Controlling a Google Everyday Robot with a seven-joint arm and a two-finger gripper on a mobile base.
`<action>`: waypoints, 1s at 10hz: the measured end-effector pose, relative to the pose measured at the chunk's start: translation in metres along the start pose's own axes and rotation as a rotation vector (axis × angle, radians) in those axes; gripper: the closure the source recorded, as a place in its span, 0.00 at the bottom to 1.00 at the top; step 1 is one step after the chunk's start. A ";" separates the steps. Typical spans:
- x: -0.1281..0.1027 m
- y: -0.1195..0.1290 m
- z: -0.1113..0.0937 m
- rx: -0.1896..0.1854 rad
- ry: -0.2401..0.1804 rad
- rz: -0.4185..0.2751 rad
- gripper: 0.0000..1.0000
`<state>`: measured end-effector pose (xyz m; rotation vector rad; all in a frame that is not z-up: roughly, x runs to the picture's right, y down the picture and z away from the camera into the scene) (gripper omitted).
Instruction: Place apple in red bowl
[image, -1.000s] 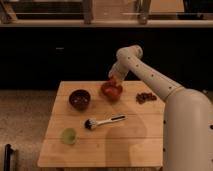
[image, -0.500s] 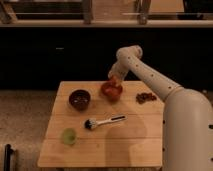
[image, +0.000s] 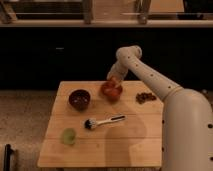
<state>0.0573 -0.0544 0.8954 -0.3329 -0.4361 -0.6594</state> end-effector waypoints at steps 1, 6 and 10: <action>-0.002 0.001 0.002 -0.007 -0.013 -0.011 0.96; -0.011 0.002 0.010 -0.032 -0.061 -0.051 0.90; -0.013 0.003 0.013 -0.039 -0.074 -0.060 0.50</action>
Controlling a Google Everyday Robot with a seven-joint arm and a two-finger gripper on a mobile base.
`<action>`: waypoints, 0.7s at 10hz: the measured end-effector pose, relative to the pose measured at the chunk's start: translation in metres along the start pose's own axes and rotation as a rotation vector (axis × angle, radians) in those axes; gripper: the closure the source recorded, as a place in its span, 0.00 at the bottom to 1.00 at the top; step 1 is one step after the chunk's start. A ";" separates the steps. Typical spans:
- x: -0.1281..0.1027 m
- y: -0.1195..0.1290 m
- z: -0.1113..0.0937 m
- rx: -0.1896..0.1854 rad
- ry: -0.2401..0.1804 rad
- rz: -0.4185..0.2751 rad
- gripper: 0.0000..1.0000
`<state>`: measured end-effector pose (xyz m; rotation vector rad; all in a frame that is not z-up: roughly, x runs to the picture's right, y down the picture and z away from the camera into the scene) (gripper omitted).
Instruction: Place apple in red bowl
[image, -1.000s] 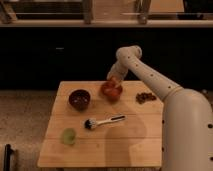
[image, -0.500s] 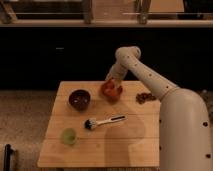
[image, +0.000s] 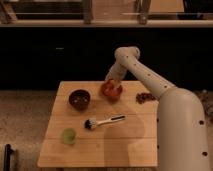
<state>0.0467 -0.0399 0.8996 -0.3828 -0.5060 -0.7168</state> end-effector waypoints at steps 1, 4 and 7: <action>0.000 0.001 0.001 -0.001 0.000 0.000 0.39; 0.002 0.003 0.004 -0.001 0.001 0.011 0.20; 0.002 0.004 0.006 -0.003 -0.001 0.014 0.20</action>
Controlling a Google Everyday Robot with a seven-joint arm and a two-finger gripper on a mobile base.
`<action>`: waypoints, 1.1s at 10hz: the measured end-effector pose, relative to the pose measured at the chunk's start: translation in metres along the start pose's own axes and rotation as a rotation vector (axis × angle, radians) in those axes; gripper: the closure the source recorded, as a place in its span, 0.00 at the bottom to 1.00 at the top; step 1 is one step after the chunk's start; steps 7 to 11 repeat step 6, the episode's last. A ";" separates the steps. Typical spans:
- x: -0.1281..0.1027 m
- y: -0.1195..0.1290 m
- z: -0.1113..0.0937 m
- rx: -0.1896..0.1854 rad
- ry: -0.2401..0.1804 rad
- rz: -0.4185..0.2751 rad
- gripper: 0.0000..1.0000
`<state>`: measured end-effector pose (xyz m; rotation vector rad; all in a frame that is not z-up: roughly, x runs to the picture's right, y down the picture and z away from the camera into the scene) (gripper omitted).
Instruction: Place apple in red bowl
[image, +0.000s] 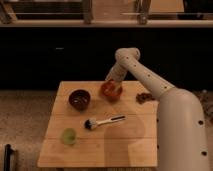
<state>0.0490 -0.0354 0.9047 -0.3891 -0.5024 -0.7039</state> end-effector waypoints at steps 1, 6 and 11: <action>0.001 0.001 0.000 0.000 0.002 0.003 0.20; 0.003 0.005 0.000 0.020 0.005 0.016 0.20; 0.003 0.005 0.000 0.020 0.005 0.016 0.20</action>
